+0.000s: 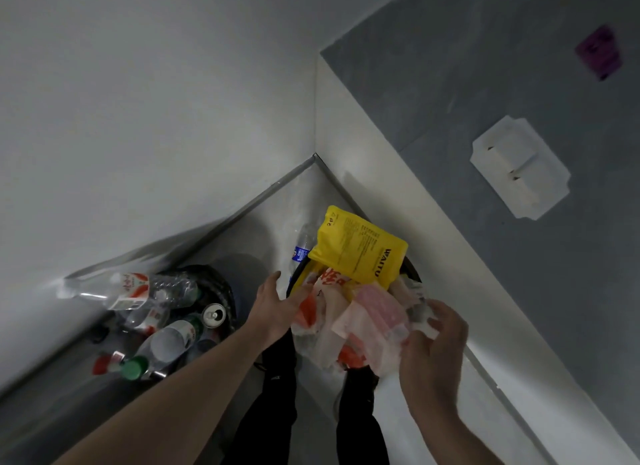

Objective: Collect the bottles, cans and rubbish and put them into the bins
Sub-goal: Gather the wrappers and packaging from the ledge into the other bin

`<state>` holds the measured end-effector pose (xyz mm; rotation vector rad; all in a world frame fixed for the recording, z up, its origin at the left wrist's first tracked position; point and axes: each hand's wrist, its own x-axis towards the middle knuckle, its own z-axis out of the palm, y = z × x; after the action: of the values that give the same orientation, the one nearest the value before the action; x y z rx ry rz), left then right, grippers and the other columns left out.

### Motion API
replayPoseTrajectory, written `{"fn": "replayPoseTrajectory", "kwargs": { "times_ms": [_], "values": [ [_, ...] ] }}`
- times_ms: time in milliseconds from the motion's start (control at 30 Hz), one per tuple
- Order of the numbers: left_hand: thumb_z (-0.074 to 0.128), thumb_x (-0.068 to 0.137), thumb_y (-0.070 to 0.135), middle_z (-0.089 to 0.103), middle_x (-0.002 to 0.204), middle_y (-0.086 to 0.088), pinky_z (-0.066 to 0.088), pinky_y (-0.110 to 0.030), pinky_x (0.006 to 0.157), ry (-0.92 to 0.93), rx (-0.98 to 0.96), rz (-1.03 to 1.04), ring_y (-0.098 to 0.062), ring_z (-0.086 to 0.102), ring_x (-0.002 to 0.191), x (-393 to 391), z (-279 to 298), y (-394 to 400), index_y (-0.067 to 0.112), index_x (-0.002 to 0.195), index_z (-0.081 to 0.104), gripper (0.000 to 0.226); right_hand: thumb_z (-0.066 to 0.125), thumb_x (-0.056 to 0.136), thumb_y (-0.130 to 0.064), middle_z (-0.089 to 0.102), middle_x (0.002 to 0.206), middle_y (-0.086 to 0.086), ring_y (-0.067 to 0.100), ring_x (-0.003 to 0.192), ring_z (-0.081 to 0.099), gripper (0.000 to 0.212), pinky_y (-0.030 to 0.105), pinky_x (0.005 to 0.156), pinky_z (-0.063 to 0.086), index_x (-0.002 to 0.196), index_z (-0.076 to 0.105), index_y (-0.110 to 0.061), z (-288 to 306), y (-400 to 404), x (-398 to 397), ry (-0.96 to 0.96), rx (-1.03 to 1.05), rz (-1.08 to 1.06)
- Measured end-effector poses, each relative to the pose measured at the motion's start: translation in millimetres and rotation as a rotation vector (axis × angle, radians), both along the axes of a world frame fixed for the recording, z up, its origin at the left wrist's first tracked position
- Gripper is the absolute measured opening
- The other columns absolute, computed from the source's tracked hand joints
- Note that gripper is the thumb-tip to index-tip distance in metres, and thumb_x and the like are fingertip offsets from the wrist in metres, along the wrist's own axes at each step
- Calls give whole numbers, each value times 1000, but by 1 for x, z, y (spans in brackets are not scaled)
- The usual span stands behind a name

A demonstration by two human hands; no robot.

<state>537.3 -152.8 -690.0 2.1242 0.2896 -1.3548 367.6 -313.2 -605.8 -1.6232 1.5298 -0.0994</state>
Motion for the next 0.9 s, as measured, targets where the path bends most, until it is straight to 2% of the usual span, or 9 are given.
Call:
{"fn": "replayPoseTrajectory", "kwargs": {
  "times_ms": [67, 167, 233, 333, 467, 633, 733, 833, 900],
  "values": [
    [65, 84, 68, 34, 161, -3, 40, -34, 102, 53, -33, 75, -25, 45, 139, -1, 1, -6, 26, 159, 24, 96, 62, 87, 6, 40, 139, -4, 20, 125, 48, 55, 44, 93, 54, 132, 49, -23, 13, -5, 6, -5, -130, 164],
    [65, 95, 46, 50, 146, -3, 43, -24, 81, 110, -101, 220, -17, 57, 114, -6, -2, -17, 18, 157, 31, 76, 74, 82, -10, 36, 152, -4, 22, 134, 39, 66, 40, 99, 46, 141, 48, -26, 2, -15, 29, -8, -266, 566],
    [64, 96, 44, 61, 125, -1, 44, -22, 66, 109, -119, 236, -11, 61, 96, -8, -2, -21, 18, 147, 44, 61, 73, 85, -28, 26, 161, -7, 26, 136, 36, 75, 44, 106, 42, 150, 37, -32, -21, -21, 43, 174, -251, 861],
    [64, 95, 44, 67, 117, -2, 48, -25, 68, 107, -92, 244, -16, 66, 98, -11, -4, -24, 22, 138, 54, 50, 67, 88, -48, 29, 159, -4, 31, 138, 37, 83, 50, 113, 37, 156, 24, -29, -58, -30, 44, 425, -200, 1161],
    [65, 82, 57, 73, 111, 2, 58, -34, 85, 150, -142, 205, -17, 71, 97, -19, -6, -38, 28, 128, 63, 54, 58, 93, -50, 39, 155, -2, 32, 137, 39, 73, 46, 111, 36, 155, 28, -25, -89, -40, 23, 565, -103, 1138],
    [60, 83, 69, 72, 107, 5, 56, -37, 90, 132, -120, 55, -16, 69, 98, -18, -20, -45, 33, 121, 64, 52, 47, 84, -62, 56, 138, -5, 31, 123, 52, 65, 46, 102, 44, 144, 34, -40, -118, -32, 7, 594, -29, 1031],
    [53, 86, 60, 72, 109, -5, 53, -46, 97, 197, -115, 59, -26, 68, 101, 3, -37, -35, 25, 109, 70, 45, 38, 76, -77, 59, 134, -6, 30, 123, 55, 74, 47, 102, 46, 142, 37, -43, -147, -28, 5, 582, 19, 1064],
    [48, 97, 39, 70, 114, -4, 51, -52, 100, 101, -29, 98, -26, 66, 103, 26, -75, -21, 23, 104, 70, 28, 34, 85, -71, 59, 136, -7, 27, 125, 54, 63, 47, 105, 43, 140, 41, -42, -170, -27, 1, 593, -14, 1142],
    [46, 99, 26, 68, 117, -4, 54, -45, 96, 19, 71, 15, -24, 64, 101, 35, -108, -17, 23, 111, 70, 27, 30, 87, -69, 52, 146, -7, 26, 133, 48, 67, 45, 112, 39, 146, 37, -39, -181, -31, -3, 560, -42, 1208]
  ]
}}
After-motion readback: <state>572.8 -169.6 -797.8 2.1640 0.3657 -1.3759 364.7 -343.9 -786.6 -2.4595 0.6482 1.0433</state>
